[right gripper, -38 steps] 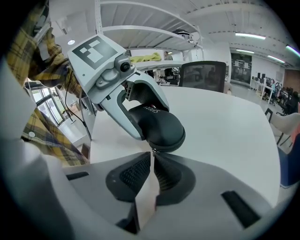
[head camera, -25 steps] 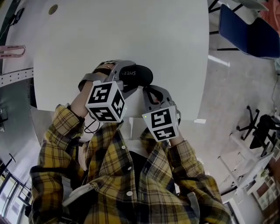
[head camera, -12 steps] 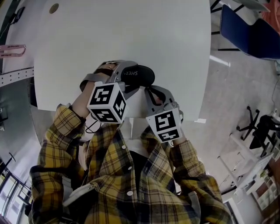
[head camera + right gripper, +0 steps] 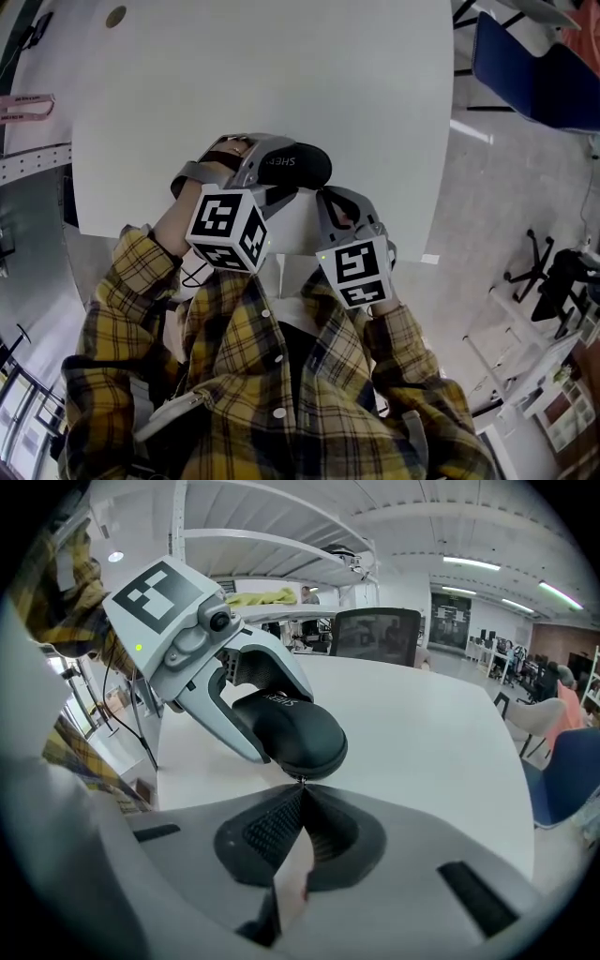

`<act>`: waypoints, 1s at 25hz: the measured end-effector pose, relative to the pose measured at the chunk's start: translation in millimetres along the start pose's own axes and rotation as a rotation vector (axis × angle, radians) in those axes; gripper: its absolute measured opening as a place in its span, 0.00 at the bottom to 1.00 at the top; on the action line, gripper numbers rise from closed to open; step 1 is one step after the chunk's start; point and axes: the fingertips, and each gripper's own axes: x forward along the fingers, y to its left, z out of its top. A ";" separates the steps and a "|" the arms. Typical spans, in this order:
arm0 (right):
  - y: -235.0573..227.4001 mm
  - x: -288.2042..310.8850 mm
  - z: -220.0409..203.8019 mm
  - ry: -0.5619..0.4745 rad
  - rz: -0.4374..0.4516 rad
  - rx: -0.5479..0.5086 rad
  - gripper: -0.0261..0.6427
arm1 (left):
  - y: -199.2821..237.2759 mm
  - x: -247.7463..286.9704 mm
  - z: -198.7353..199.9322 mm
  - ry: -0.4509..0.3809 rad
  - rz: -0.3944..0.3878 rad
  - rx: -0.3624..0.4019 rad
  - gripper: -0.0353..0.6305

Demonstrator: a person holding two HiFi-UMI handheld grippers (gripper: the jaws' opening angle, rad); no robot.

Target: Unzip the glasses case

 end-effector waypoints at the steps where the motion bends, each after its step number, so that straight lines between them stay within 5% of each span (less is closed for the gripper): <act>1: -1.2 -0.3 -0.3 0.005 0.001 -0.011 0.04 | -0.6 -0.6 -0.3 -0.001 0.001 0.003 0.51; 7: -23.0 -10.1 2.7 0.055 0.009 -0.156 0.04 | -5.2 -1.8 6.5 -0.012 0.011 0.029 0.51; 19: -43.9 7.0 23.8 0.137 0.171 -0.523 0.04 | -3.3 -2.4 8.1 -0.019 0.023 0.071 0.51; 25: -41.2 16.7 24.8 0.144 0.231 -0.630 0.04 | -2.0 -4.1 3.8 -0.033 0.021 0.027 0.51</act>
